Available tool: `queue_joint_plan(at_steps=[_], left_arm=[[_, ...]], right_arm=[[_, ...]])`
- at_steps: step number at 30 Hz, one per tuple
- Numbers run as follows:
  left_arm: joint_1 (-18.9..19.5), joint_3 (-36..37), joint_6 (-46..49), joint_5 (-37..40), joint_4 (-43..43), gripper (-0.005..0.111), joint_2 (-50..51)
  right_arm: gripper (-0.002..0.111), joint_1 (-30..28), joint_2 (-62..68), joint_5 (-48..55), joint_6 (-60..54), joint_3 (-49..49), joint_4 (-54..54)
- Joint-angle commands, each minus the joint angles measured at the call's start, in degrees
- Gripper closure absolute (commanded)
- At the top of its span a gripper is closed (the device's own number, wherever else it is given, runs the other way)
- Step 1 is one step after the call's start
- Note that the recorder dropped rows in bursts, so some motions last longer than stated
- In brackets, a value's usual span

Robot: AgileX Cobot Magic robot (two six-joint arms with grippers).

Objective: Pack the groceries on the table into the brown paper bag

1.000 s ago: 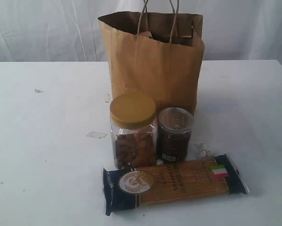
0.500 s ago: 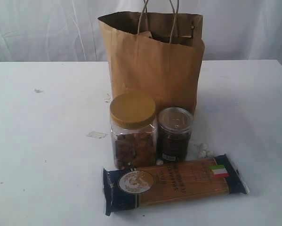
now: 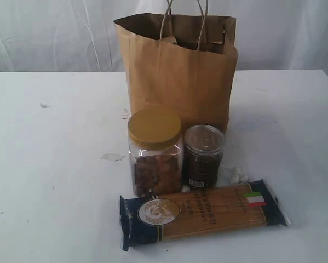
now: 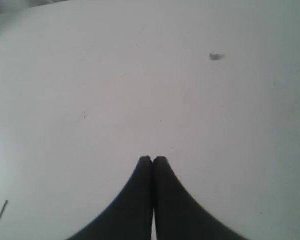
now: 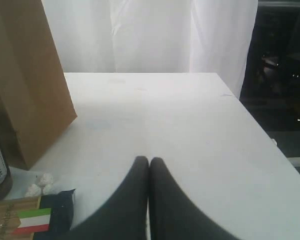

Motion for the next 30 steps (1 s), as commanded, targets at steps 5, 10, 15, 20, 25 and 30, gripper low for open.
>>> queue_joint_plan(at_steps=[5,10,15,20,25,30], left_arm=[[0.2,24.5,-10.1,-21.4,-0.5,0.107,-19.6],[0.2,37.4,-12.3,-28.5,-0.5,0.107,-30.1],[0.5,46.4,-13.0,-27.3,0.3,0.107,-40.1],[4.5,49.9,-26.2,-17.7,14.9,0.107,-48.2],[8.2,50.3,-50.1,-8.4,33.5,0.107,-51.5],[8.6,50.3,-47.0,-10.8,34.0,0.107,-52.7]], right_arm=[[0.108,-0.3,-0.1,-0.4,0.1,0.1,-0.4],[0.108,-0.3,-0.1,-0.4,0.1,0.1,-0.4],[0.108,-0.3,-0.1,-0.4,0.1,0.1,-0.4],[0.108,-0.3,-0.1,-0.4,0.1,0.1,-0.4],[0.108,-0.3,-0.1,-0.4,0.1,0.1,-0.4],[0.108,-0.3,-0.1,-0.4,0.1,0.1,-0.4]])
